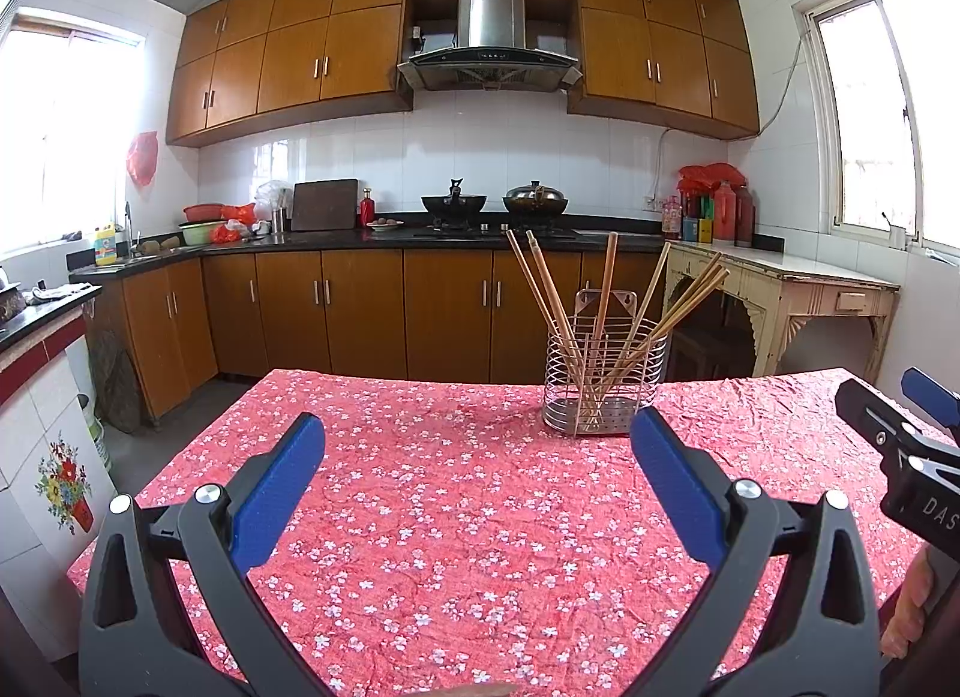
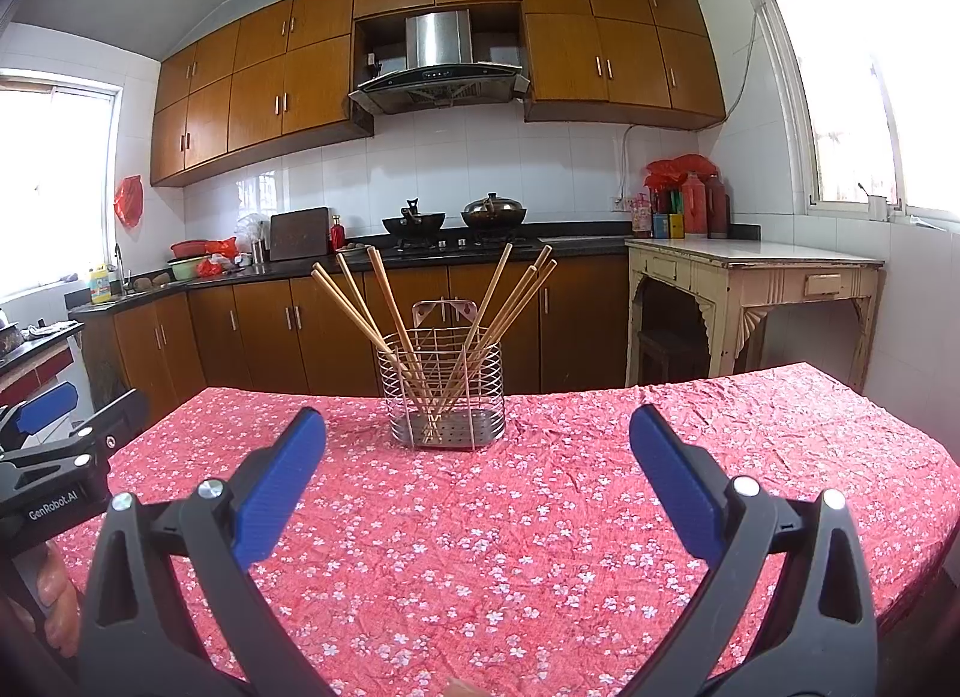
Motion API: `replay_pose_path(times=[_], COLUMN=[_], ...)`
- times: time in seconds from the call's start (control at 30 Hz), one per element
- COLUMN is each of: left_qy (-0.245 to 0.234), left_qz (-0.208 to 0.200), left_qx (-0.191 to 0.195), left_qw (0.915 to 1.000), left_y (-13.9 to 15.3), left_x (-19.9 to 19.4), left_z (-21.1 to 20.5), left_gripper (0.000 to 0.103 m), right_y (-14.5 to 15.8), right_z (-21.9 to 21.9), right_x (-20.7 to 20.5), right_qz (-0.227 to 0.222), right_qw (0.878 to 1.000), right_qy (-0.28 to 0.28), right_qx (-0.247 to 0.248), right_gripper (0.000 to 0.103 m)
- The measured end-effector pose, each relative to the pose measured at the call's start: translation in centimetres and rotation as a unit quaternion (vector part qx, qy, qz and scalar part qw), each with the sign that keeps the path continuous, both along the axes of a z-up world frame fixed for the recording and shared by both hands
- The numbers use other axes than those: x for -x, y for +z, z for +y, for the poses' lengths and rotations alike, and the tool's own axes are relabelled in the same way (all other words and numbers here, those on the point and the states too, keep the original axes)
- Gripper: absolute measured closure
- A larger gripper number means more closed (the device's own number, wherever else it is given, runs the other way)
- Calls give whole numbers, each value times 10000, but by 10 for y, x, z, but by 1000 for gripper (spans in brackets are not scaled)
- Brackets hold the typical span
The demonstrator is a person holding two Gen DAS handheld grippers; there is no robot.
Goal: Organize utensils
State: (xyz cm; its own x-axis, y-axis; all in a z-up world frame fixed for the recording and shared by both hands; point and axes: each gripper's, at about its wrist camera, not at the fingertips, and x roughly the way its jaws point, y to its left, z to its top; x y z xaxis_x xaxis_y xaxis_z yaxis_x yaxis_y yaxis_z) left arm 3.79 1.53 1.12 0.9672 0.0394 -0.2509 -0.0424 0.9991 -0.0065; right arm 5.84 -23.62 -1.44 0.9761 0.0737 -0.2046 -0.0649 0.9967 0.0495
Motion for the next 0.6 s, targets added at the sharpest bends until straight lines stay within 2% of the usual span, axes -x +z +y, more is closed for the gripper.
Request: replay_pose_path(times=[0.6], left_qy=[-4], left_qz=[18], left_qx=[-2], left_qw=[10000], left_y=[-4], left_x=[1], left_z=[-1], left_gripper=[2], right_y=[0], right_z=[0], right_x=[-1], right_qz=[2], right_qw=[10000], right_qy=[-2], right_qx=[-4], right_gripper=[4])
